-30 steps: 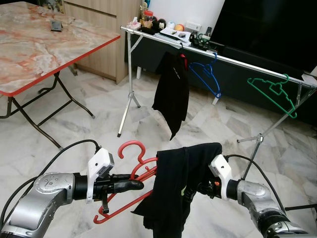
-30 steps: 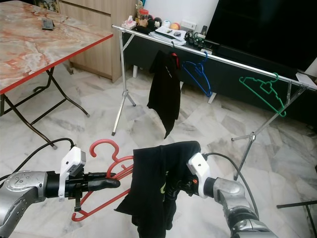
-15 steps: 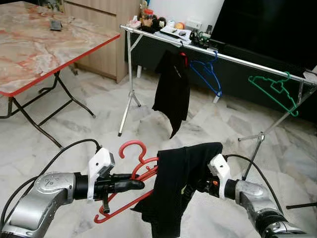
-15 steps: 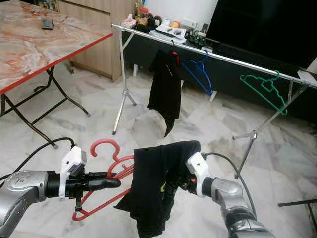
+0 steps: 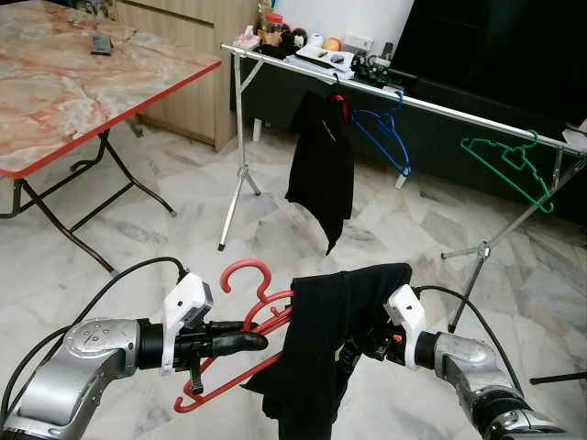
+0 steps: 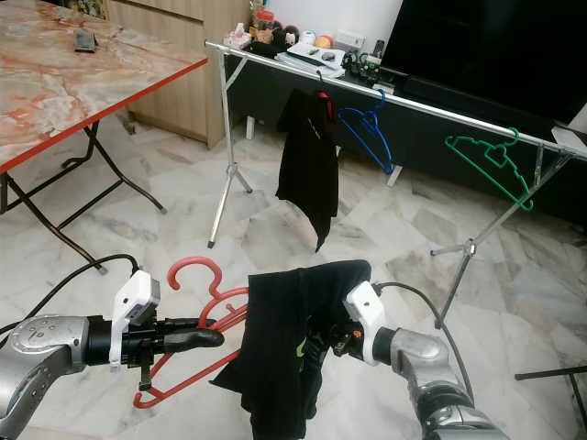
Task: Hang hanger
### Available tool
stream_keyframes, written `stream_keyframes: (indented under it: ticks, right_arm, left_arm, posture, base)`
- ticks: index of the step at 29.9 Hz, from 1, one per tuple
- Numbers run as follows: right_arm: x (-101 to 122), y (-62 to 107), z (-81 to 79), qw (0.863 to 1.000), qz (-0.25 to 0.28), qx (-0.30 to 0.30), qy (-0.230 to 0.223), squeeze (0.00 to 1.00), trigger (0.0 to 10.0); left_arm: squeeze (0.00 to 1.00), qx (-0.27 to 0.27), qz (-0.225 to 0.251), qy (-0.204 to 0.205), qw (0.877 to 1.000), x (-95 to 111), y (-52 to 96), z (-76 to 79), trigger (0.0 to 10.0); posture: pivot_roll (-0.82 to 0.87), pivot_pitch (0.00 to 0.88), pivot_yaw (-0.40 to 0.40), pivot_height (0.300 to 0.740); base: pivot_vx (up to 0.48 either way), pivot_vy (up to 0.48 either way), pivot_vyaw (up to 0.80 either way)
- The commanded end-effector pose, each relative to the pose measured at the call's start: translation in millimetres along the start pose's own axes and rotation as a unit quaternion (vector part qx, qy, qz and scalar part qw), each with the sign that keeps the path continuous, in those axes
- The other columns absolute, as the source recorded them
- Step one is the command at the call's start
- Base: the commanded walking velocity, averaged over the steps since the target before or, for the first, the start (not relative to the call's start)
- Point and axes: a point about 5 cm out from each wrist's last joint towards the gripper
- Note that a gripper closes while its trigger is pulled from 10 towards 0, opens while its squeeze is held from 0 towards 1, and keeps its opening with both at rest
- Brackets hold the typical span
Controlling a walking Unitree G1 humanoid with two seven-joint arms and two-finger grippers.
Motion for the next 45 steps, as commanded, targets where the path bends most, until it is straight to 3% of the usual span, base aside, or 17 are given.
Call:
stream_keyframes:
  ticks: [1, 15, 20, 24, 35, 37, 45]
  right_arm:
    - [1, 2.3, 1.7, 1.0, 0.004, -0.003, -0.001, 0.0, 0.0]
    - [1, 4.9, 3.7, 1.0, 0.004, -0.004, 0.003, 0.0, 0.0]
    - [2, 8.6, 7.2, 1.0, 0.003, -0.011, 0.008, 0.0, 0.0]
    - [-2, 13.1, 8.8, 1.0, -0.013, -0.014, 0.015, 0.0, 0.0]
    - [-9, 19.7, 9.5, 0.999, -0.037, -0.011, 0.022, 0.0, 0.0]
    - [-11, 21.2, 9.0, 0.999, -0.045, -0.008, 0.024, 0.0, 0.0]
    - [-14, 25.0, 11.1, 0.998, -0.057, -0.018, 0.028, 0.0, 0.0]
  left_arm:
    - [0.0, -0.025, 0.018, -0.016, 0.999, 11, -4.8, 5.9, 0.0]
    - [0.0, -0.021, 0.005, -0.004, 1.0, 3, -3.5, 3.3, 0.0]
    - [0.0, 0.011, -0.05, 0.012, 0.999, -22, 6.3, -4.1, 0.0]
    - [0.0, 0.038, -0.062, 0.039, 0.997, -40, 14.5, -8.9, 0.0]
    - [0.0, 0.128, -0.119, 0.056, 0.983, -80, 35.1, -24.4, 0.0]
    - [0.0, 0.145, -0.124, 0.061, 0.98, -86, 40.1, -26.3, 0.0]
    - [0.0, 0.195, -0.218, 0.05, 0.955, -126, 54.9, -31.3, 0.0]
  posture:
    - [0.12, 0.094, -0.179, 0.74]
    - [0.11, 0.079, -0.171, 0.74]
    - [0.11, 0.077, -0.169, 0.74]
    - [0.1, 0.075, -0.169, 0.74]
    - [0.1, 0.083, -0.174, 0.74]
    - [0.1, 0.087, -0.175, 0.74]
    - [0.1, 0.093, -0.174, 0.74]
  base:
    - [0.0, 0.0, 0.0]
    - [0.0, 0.0, 0.0]
    - [0.0, 0.0, 0.0]
    - [0.0, 0.0, 0.0]
    - [0.0, 0.0, 0.0]
    - [0.0, 0.0, 0.0]
    - [0.0, 0.0, 0.0]
Point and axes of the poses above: a point about 5 cm out from each wrist's last joint towards the gripper, its own y axis pointing back from the gripper into the wrist, its own x axis along the axis of the wrist's last joint, z = x × y, and after that the axes turned 13 degrees about y, right-handed
